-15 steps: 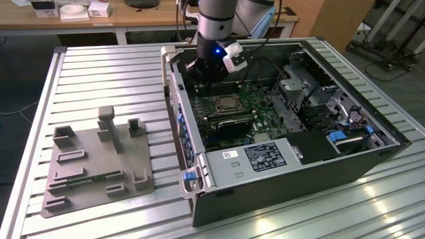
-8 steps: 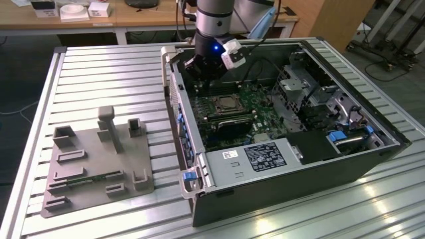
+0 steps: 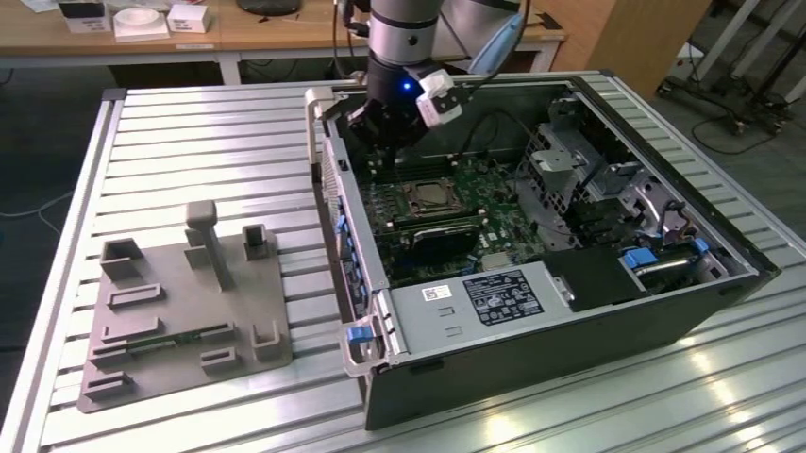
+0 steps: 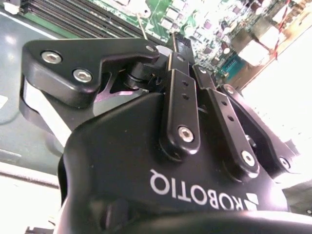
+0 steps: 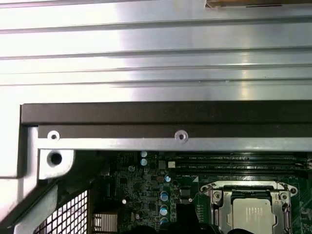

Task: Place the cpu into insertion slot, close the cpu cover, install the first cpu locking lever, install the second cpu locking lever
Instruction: 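Install the first cpu locking lever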

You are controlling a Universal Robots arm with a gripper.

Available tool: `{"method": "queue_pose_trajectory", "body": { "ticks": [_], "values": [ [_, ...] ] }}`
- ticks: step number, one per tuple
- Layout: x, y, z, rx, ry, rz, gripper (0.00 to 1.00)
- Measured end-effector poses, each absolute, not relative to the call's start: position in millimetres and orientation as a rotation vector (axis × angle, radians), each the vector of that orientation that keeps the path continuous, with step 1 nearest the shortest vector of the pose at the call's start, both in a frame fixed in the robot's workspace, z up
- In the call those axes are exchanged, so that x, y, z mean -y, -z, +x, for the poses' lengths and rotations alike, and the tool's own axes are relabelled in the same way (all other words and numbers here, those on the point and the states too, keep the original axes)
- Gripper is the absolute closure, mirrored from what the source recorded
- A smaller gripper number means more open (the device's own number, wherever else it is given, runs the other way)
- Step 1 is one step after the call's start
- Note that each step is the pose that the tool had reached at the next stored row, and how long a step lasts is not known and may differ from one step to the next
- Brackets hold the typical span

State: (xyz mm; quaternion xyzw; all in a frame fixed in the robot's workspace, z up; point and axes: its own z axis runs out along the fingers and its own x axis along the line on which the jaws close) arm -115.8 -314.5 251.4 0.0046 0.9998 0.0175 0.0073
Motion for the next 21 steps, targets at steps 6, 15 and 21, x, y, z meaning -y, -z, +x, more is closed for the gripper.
{"method": "queue_pose_trajectory", "body": {
  "ticks": [6,15,21],
  "values": [
    [309,-251,-119,-3.126,-0.055,0.015,0.9],
    [303,-251,-119,-3.126,-0.055,0.014,0.9],
    [302,-251,-115,-3.126,-0.055,0.014,0.9]
  ]
}}
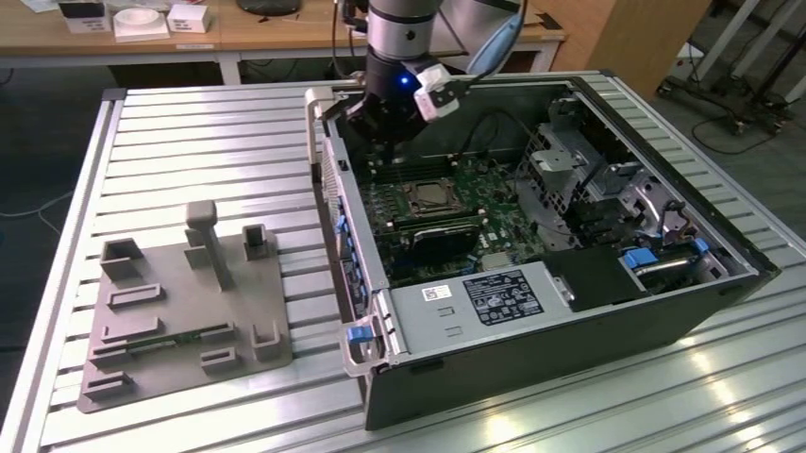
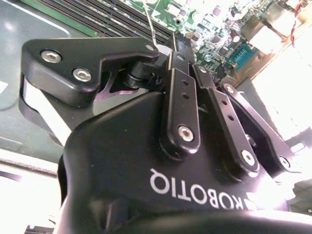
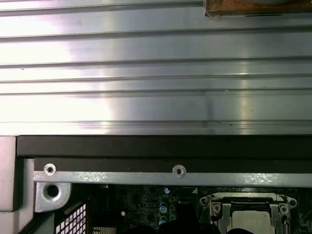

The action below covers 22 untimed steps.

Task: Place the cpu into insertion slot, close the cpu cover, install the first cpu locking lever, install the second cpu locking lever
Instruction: 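Install the first cpu locking lever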

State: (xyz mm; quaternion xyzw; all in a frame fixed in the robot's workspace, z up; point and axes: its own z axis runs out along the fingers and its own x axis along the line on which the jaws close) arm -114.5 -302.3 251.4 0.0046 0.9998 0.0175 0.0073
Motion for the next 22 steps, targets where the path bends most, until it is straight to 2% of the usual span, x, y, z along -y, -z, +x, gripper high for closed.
{"method": "queue_pose_trajectory", "body": {
  "ticks": [22],
  "values": [
    [300,-258,-96,-3.126,-0.055,0.014,0.9]
  ]
}}
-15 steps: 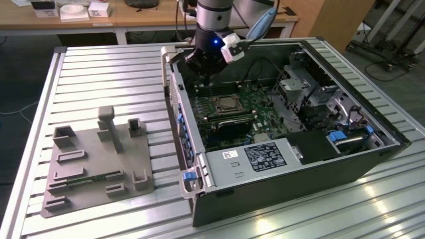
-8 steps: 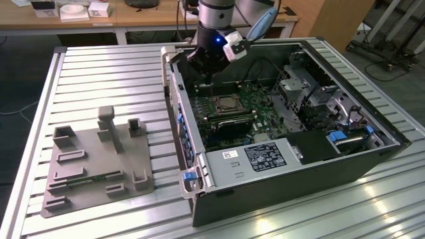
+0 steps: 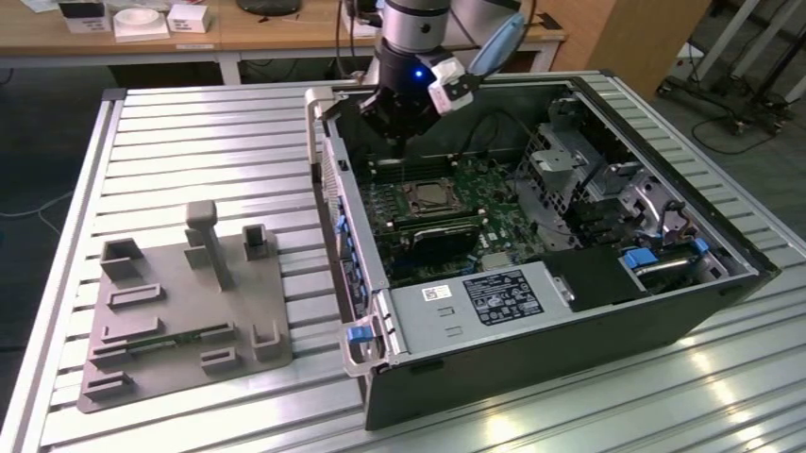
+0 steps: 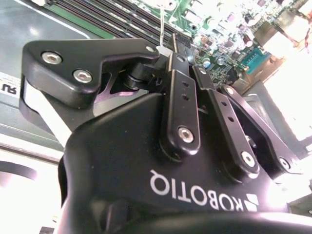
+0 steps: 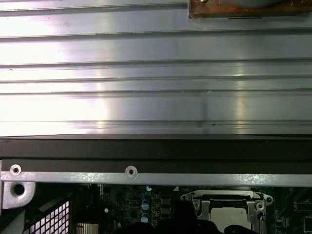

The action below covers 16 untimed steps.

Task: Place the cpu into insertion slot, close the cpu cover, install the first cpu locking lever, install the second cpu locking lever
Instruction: 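Install the first cpu locking lever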

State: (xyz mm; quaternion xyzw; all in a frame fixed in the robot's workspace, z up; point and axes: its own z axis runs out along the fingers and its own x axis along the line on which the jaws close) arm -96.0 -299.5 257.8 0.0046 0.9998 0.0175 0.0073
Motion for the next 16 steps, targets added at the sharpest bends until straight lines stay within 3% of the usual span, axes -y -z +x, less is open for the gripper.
{"method": "queue_pose_trajectory", "body": {
  "ticks": [16],
  "values": [
    [299,-247,-75,-3.126,-0.055,0.015,0.9]
  ]
}}
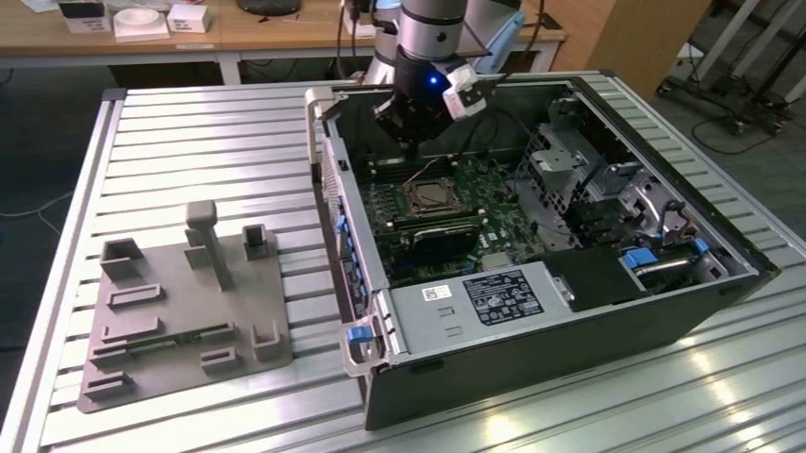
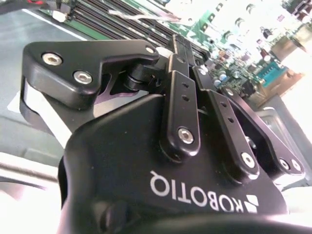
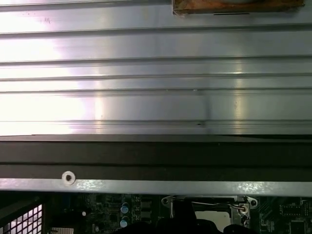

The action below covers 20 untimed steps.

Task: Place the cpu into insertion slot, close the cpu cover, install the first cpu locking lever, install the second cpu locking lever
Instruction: 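Install the first cpu locking lever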

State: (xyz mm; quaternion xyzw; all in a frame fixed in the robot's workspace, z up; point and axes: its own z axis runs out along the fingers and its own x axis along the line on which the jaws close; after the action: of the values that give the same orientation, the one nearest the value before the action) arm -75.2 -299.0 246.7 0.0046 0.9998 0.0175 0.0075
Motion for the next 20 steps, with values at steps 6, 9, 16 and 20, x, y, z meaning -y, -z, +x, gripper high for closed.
{"method": "queue_pose_trajectory", "body": {
  "ticks": [6,9,16,20],
  "values": [
    [299,-239,-67,-3.124,-0.055,0.014,0.9],
    [298,-236,-63,-3.124,-0.054,0.014,0.9],
    [297,-228,-57,-3.123,-0.053,0.014,0.9],
    [296,-224,-54,-3.123,-0.053,0.014,0.9]
  ]
}}
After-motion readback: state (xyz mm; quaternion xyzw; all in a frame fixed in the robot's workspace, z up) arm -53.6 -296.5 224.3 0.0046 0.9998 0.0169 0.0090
